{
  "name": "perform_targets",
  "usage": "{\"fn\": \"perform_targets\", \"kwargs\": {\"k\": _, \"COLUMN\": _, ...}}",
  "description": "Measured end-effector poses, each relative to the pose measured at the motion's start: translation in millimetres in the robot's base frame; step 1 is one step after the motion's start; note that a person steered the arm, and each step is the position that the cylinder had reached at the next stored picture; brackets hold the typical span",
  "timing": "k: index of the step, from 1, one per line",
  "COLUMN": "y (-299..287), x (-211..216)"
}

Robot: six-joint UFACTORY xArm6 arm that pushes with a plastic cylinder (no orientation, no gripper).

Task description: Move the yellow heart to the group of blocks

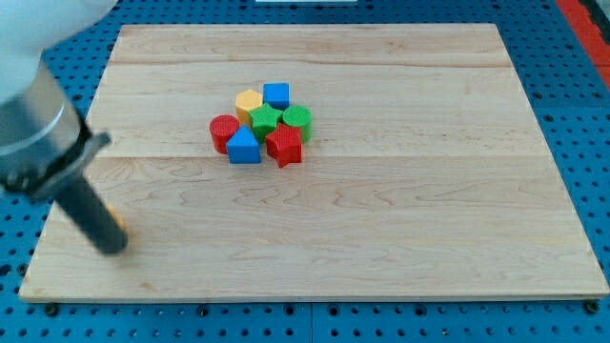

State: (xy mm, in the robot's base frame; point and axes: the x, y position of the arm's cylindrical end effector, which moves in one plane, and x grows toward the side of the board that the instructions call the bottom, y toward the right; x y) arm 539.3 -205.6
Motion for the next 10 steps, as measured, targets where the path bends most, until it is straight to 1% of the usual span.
{"fn": "perform_targets", "kwargs": {"k": 1, "y": -0.4, "x": -59.9}}
{"fn": "perform_targets", "kwargs": {"k": 2, "y": 16.9, "x": -24.5}}
{"fn": "perform_targets", "kwargs": {"k": 3, "y": 5.8, "x": 32.9}}
{"fn": "perform_targets", "kwargs": {"k": 4, "y": -59.9, "x": -22.6}}
{"fn": "perform_targets", "kwargs": {"k": 5, "y": -68.0, "x": -65.8}}
{"fn": "perform_targets", "kwargs": {"k": 6, "y": -51.6, "x": -90.9}}
{"fn": "perform_targets", "kwargs": {"k": 7, "y": -50.9, "x": -87.1}}
{"fn": "perform_targets", "kwargs": {"k": 8, "y": -21.0, "x": -75.3}}
{"fn": "perform_targets", "kwargs": {"k": 9, "y": 36.5, "x": -75.3}}
{"fn": "perform_targets", "kwargs": {"k": 10, "y": 52.3, "x": -75.3}}
